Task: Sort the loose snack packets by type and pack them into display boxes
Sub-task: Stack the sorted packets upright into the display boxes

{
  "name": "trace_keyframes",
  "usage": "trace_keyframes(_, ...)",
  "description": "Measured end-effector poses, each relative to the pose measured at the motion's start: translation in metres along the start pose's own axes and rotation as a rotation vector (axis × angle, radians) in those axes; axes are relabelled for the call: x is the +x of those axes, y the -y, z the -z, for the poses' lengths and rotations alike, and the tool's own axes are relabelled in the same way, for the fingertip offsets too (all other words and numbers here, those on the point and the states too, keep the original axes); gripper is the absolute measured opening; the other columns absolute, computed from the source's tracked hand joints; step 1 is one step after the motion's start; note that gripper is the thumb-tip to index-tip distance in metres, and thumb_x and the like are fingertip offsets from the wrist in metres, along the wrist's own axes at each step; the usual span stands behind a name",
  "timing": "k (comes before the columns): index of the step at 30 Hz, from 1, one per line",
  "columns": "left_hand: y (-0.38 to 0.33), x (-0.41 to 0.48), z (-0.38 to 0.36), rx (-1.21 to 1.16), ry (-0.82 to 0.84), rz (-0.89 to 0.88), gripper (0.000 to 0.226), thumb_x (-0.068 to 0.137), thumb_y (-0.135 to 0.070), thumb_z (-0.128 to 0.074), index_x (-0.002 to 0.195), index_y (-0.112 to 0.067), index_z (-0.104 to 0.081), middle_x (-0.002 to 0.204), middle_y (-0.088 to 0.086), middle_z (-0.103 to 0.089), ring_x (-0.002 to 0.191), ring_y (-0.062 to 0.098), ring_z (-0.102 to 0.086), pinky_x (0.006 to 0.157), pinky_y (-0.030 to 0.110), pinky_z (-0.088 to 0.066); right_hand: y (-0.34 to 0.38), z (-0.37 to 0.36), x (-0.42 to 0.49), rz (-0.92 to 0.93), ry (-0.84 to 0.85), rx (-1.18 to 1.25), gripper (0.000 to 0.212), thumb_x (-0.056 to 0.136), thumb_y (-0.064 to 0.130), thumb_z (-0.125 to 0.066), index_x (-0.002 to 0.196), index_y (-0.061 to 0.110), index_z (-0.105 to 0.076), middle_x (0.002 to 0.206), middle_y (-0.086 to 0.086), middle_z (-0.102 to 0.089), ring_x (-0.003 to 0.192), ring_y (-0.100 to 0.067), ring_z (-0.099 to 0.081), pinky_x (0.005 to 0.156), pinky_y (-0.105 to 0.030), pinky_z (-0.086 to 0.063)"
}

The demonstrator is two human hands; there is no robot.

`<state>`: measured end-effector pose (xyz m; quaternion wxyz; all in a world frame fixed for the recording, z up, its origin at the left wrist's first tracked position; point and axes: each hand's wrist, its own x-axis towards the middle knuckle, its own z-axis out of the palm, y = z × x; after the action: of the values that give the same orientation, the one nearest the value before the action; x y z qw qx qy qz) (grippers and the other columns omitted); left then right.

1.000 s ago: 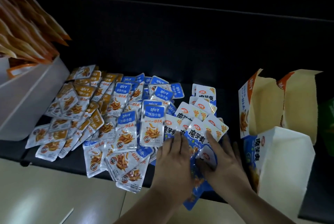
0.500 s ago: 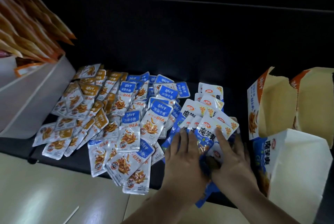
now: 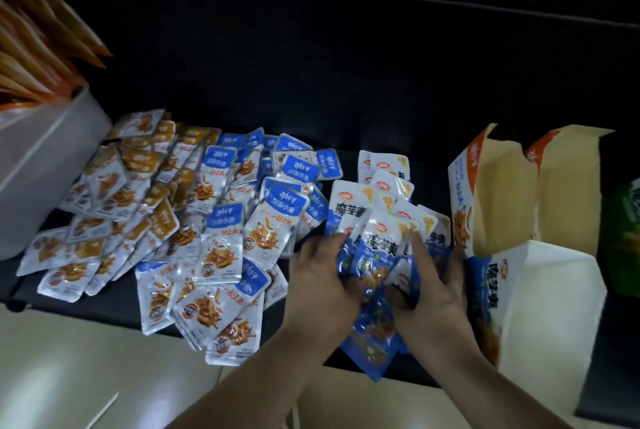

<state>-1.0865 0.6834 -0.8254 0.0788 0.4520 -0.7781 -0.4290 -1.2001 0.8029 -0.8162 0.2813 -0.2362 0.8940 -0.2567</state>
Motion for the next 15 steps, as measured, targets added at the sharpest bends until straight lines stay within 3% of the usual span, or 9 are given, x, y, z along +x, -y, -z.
trace_keyframes(2, 0.006, 0.006, -0.004, -0.182, 0.007, 0.135, 0.073, 0.069, -0.037, -0.071, 0.137, -0.046, -0.047, 0.121, -0.006, -0.066, 0.109, 0.022, -0.067, 0.085, 0.049, -0.061, -0.007, -0.003, 0.002, 0.022, -0.048, 0.003, 0.082, 0.097, 0.032, -0.068, 0.16, 0.046, -0.018, 0.171, -0.001, -0.006, 0.158, -0.025, -0.007, 0.122, -0.043, -0.026)
trace_keyframes(4, 0.004, 0.006, -0.008, -0.274, 0.036, 0.176, 0.077, 0.071, -0.03, -0.075, 0.14, -0.045, -0.044, 0.113, -0.008, -0.072, 0.1, 0.017, -0.072, 0.08, 0.048, -0.063, -0.011, -0.007, 0.005, 0.078, -0.091, -0.007, 0.075, 0.097, 0.032, -0.066, 0.16, 0.037, -0.027, 0.166, -0.004, -0.026, 0.155, -0.024, -0.017, 0.122, -0.045, -0.029)
trace_keyframes(7, -0.004, 0.006, -0.01, -0.362, 0.035, 0.144, 0.083, 0.082, -0.011, -0.076, 0.148, -0.044, -0.036, 0.104, -0.016, -0.075, 0.092, 0.004, -0.073, 0.079, 0.038, -0.063, -0.01, -0.009, 0.009, 0.114, -0.109, -0.016, 0.069, 0.097, 0.03, -0.066, 0.158, 0.039, -0.033, 0.165, 0.004, -0.029, 0.154, -0.02, -0.02, 0.12, -0.04, -0.031)
trace_keyframes(10, -0.006, 0.011, -0.008, -0.384, -0.016, 0.193, 0.1, 0.083, -0.011, -0.079, 0.155, -0.044, -0.018, 0.089, -0.018, -0.074, 0.076, 0.002, -0.072, 0.07, 0.038, -0.062, -0.007, -0.01, 0.011, 0.139, -0.104, -0.017, 0.068, 0.097, 0.026, -0.067, 0.156, 0.04, -0.037, 0.168, 0.007, -0.023, 0.155, -0.018, -0.019, 0.119, -0.037, -0.033)
trace_keyframes(12, -0.008, 0.013, -0.005, -0.359, -0.021, 0.184, 0.076, 0.083, -0.009, -0.076, 0.146, -0.033, -0.04, 0.089, -0.015, -0.075, 0.076, 0.003, -0.073, 0.071, 0.041, -0.063, -0.006, -0.014, 0.011, 0.111, -0.099, 0.013, 0.069, 0.096, 0.025, -0.069, 0.156, 0.037, -0.037, 0.171, 0.004, -0.011, 0.157, -0.019, -0.015, 0.117, -0.036, -0.036)
trace_keyframes(15, -0.018, 0.018, -0.003, -0.275, 0.067, 0.166, 0.054, 0.085, -0.02, -0.069, 0.131, -0.042, -0.052, 0.106, -0.017, -0.072, 0.088, 0.0, -0.07, 0.076, 0.032, -0.062, -0.01, -0.017, 0.011, 0.096, -0.111, 0.065, 0.07, 0.095, 0.024, -0.07, 0.156, 0.036, -0.039, 0.171, 0.0, -0.01, 0.157, -0.019, -0.013, 0.119, -0.031, -0.029)
